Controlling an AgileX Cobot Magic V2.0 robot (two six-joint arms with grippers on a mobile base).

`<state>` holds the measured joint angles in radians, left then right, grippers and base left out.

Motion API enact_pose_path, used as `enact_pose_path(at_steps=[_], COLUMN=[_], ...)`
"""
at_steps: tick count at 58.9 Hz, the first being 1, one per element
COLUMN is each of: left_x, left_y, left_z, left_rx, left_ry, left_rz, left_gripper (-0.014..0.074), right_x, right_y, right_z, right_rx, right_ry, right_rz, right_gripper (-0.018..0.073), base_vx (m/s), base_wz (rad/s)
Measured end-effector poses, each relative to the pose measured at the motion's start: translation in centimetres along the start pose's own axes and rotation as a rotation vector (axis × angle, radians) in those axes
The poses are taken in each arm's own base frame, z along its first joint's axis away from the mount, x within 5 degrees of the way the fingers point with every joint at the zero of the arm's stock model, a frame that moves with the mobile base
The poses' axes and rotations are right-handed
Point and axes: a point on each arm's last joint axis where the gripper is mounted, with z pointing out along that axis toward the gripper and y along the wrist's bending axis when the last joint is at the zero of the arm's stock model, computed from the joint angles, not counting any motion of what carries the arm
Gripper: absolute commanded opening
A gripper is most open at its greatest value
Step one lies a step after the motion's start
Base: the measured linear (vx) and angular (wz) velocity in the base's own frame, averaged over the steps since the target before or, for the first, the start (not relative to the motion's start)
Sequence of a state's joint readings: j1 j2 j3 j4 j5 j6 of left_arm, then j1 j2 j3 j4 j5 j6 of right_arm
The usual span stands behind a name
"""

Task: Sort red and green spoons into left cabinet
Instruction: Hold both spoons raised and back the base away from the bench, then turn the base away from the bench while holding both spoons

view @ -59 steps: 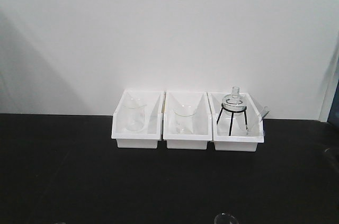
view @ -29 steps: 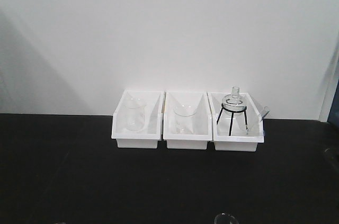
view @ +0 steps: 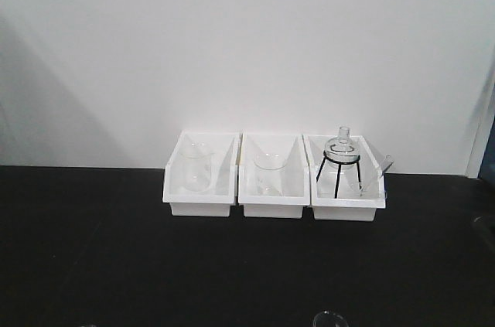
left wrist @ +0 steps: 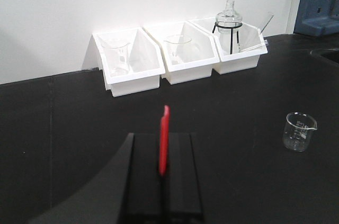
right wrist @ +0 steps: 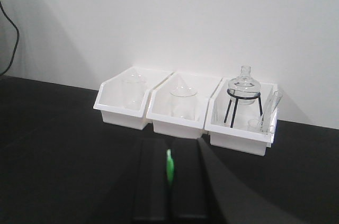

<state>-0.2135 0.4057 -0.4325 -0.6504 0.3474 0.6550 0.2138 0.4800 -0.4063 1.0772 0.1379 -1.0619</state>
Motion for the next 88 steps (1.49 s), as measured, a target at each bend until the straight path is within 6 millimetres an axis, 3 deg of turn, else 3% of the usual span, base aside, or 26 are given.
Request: enact_pose_path(at_steps=[55,88], left_x=[-0.02,-0.02], left_y=[-0.01,-0.01], left_z=[-0.07,-0.07], left_rx=[0.0,0.0], left_ry=[-0.003,-0.003], left_rz=[0.001,0.001], left_gripper=[0.0,0.0], right_x=[0.0,-0.01], right_y=[0.0,-0.01], right_z=[0.0,0.0], right_rx=[0.0,0.001], right_ry=[0.0,-0.001], right_rz=[0.0,0.0], right_gripper=[-0.0004,-0.0004], base_vx=[-0.01,-0.2], base_wz=[0.0,0.09])
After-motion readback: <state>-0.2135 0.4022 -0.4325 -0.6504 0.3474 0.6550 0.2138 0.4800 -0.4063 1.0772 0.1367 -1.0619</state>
